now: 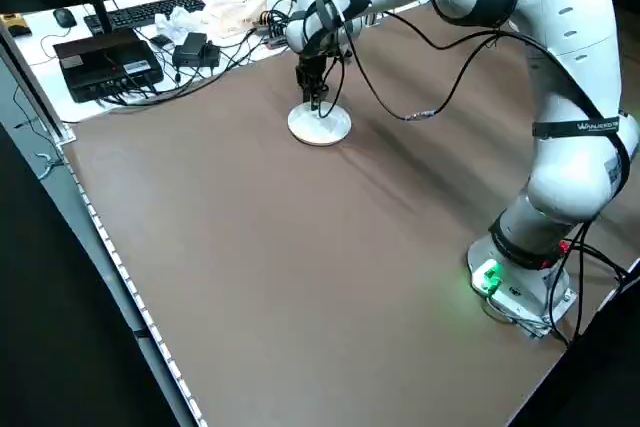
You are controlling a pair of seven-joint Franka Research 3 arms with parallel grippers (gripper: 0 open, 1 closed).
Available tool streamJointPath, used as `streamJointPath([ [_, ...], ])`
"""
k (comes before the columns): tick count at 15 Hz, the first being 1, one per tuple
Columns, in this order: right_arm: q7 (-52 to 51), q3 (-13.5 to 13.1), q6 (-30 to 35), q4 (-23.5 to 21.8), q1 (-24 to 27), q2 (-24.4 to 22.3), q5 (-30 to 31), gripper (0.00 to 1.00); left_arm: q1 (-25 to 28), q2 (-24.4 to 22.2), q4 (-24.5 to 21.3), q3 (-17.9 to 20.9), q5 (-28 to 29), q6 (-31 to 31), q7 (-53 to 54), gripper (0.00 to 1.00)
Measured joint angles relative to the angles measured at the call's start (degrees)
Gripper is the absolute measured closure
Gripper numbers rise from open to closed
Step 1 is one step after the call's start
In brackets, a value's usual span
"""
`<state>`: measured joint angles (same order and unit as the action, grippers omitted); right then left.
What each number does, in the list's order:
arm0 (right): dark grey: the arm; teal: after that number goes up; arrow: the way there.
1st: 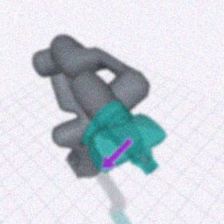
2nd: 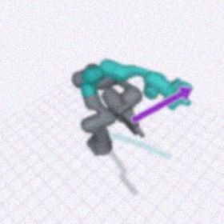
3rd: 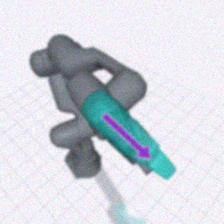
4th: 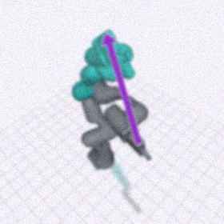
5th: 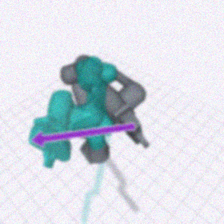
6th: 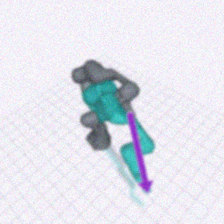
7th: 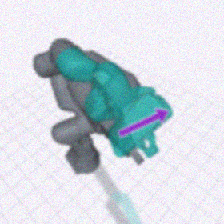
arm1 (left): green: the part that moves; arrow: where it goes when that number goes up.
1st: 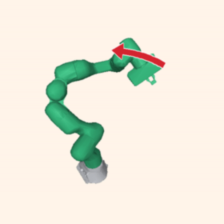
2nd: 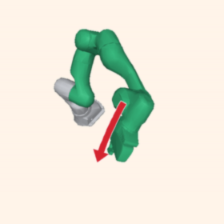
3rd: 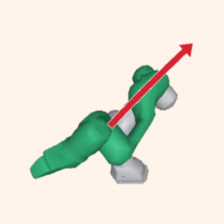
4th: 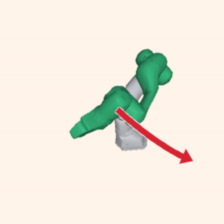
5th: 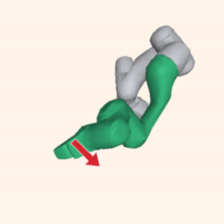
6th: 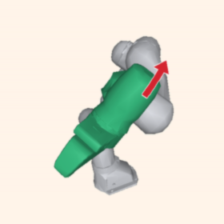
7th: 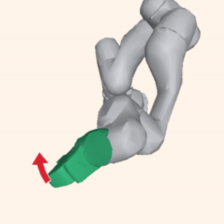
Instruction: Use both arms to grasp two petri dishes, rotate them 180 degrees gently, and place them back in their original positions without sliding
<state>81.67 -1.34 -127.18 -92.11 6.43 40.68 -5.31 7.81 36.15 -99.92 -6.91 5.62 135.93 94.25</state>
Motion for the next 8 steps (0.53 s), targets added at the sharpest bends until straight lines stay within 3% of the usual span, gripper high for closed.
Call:
streamJointPath([
  [4,0.0,0.0,-1.4,0.0,0.0,0.7,0.0,0.61,0.4,0.3,-2.2,0.0,0.0,3.0,0.0,0.63],
  [8,0.0,0.0,-1.7,-0.1,0.0,1.2,0.0,0.61,0.5,0.4,-2.6,0.0,0.0,3.7,0.0,0.62],
])
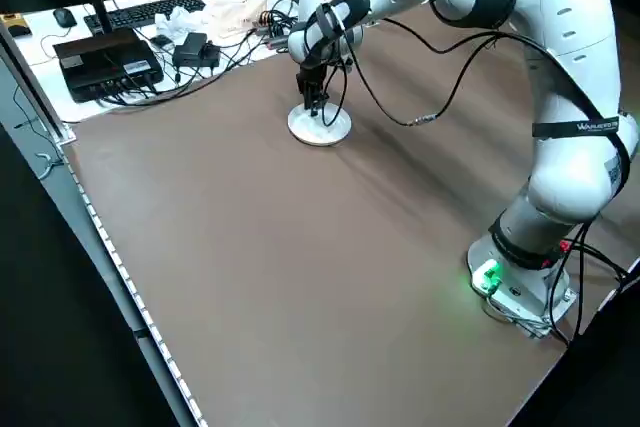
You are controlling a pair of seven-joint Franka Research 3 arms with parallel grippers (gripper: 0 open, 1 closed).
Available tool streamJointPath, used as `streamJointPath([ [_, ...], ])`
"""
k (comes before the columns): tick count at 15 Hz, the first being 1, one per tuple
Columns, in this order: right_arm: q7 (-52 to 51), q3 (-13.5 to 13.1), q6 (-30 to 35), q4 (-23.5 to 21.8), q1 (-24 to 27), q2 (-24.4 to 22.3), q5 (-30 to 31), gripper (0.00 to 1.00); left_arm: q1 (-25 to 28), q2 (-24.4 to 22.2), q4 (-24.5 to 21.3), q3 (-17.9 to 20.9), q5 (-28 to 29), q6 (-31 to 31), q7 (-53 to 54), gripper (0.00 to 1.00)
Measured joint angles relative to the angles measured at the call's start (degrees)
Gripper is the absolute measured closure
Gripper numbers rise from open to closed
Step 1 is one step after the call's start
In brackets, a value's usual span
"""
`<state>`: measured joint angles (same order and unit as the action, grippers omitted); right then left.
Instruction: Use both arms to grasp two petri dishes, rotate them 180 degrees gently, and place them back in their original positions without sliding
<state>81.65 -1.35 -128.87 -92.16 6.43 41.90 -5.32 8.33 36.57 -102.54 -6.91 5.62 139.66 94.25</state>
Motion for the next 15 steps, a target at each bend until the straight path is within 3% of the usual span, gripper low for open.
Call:
streamJointPath([
  [5,0.0,0.0,-0.2,0.0,0.0,0.5,0.0,0.68,0.3,0.8,-1.0,0.0,0.0,2.1,0.0,0.62],
  [6,0.0,0.0,-0.2,0.0,0.0,0.6,0.0,0.76,0.4,1.0,-1.0,0.0,0.0,2.3,0.0,0.62],
  [9,0.0,0.0,-0.3,0.0,-0.1,0.6,0.0,0.82,0.6,1.0,-1.0,0.0,0.0,2.3,0.0,0.64],
  [10,-0.1,0.1,-0.3,0.0,-0.2,0.6,0.0,0.82,0.6,0.9,-1.0,-0.1,0.0,2.3,0.0,0.68],
  [12,-0.4,0.1,-0.3,0.1,-0.5,0.6,0.0,0.96,0.6,0.9,-1.0,-0.1,0.0,2.4,0.0,0.71],
  [15,-1.5,0.2,0.0,0.5,-0.7,0.5,0.0,0.96,0.8,0.9,-0.9,-0.1,0.0,2.4,0.0,0.92],
])
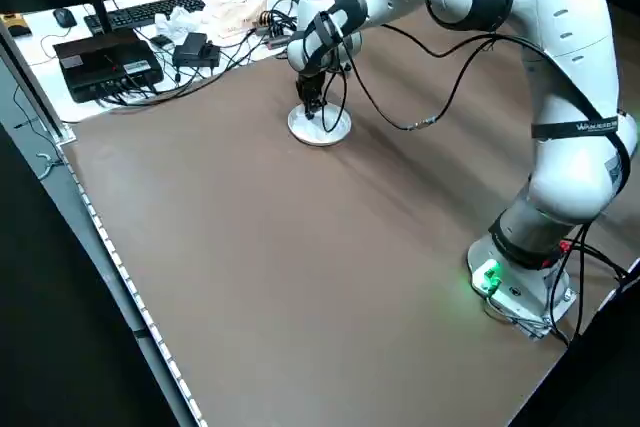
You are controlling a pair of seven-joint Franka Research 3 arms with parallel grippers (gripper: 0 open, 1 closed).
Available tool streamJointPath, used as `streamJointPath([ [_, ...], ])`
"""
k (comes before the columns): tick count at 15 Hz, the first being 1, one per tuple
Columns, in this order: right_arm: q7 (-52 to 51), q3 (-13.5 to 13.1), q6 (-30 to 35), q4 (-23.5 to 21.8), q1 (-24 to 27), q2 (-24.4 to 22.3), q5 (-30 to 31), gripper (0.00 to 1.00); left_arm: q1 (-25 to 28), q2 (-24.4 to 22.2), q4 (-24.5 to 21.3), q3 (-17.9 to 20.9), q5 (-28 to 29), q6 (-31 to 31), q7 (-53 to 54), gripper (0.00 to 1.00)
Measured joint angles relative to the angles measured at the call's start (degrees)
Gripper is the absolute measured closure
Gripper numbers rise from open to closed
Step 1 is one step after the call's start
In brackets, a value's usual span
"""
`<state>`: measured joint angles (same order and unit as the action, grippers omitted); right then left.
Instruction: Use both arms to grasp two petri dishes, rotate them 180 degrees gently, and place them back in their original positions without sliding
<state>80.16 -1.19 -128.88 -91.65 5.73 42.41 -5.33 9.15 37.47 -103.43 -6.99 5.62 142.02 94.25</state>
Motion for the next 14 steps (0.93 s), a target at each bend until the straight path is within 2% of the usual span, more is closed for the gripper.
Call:
streamJointPath([
  [1,-0.4,0.0,0.7,0.5,0.0,-0.1,0.0,0.96,0.0,0.0,0.0,0.0,0.0,0.0,0.0,0.96],
  [4,-3.5,0.0,7.9,4.4,0.0,-0.9,0.0,0.96,0.0,0.0,0.0,0.0,0.0,0.0,-0.2,0.96],
  [7,-8.1,0.0,10.0,5.9,0.0,-3.0,0.0,0.96,-0.1,0.0,0.4,-0.2,0.0,-0.3,-3.1,0.96],
  [11,-16.9,0.0,13.8,6.0,0.2,-6.3,-0.9,0.96,0.3,-0.2,4.6,-0.2,0.0,-5.7,-7.6,0.96],
  [14,-23.3,0.0,14.0,6.5,0.2,-7.5,-2.1,0.96,0.6,-1.3,7.5,-0.1,0.0,-8.3,-13.1,0.96],
])
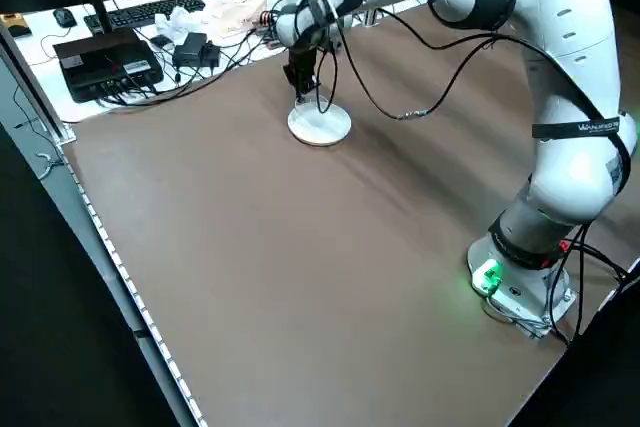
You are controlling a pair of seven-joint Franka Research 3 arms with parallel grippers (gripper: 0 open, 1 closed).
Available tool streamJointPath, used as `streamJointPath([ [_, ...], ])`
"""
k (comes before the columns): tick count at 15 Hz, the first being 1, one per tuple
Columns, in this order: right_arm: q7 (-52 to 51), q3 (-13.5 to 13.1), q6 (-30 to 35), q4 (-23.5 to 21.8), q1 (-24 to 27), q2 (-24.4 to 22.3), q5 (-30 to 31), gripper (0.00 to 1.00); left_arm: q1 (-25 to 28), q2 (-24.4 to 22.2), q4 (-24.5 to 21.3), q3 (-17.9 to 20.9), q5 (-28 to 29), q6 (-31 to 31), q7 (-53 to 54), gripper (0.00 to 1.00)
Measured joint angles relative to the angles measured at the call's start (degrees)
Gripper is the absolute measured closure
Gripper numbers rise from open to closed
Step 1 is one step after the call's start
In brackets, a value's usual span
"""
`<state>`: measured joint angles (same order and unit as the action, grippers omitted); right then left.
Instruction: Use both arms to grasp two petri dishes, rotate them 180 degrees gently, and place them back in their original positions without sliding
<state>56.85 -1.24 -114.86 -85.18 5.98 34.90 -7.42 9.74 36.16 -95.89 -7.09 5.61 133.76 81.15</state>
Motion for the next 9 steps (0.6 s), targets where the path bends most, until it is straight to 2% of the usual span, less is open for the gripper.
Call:
streamJointPath([
  [2,-3.2,0.0,0.0,0.2,0.0,-0.1,-0.1,0.96,0.1,-0.7,0.6,0.2,0.0,-0.9,-6.7,0.96],
  [9,-17.1,-0.1,2.7,1.7,0.9,-0.1,-0.4,0.96,-0.3,-2.9,0.8,-0.3,0.0,-5.5,-41.7,0.96],
])
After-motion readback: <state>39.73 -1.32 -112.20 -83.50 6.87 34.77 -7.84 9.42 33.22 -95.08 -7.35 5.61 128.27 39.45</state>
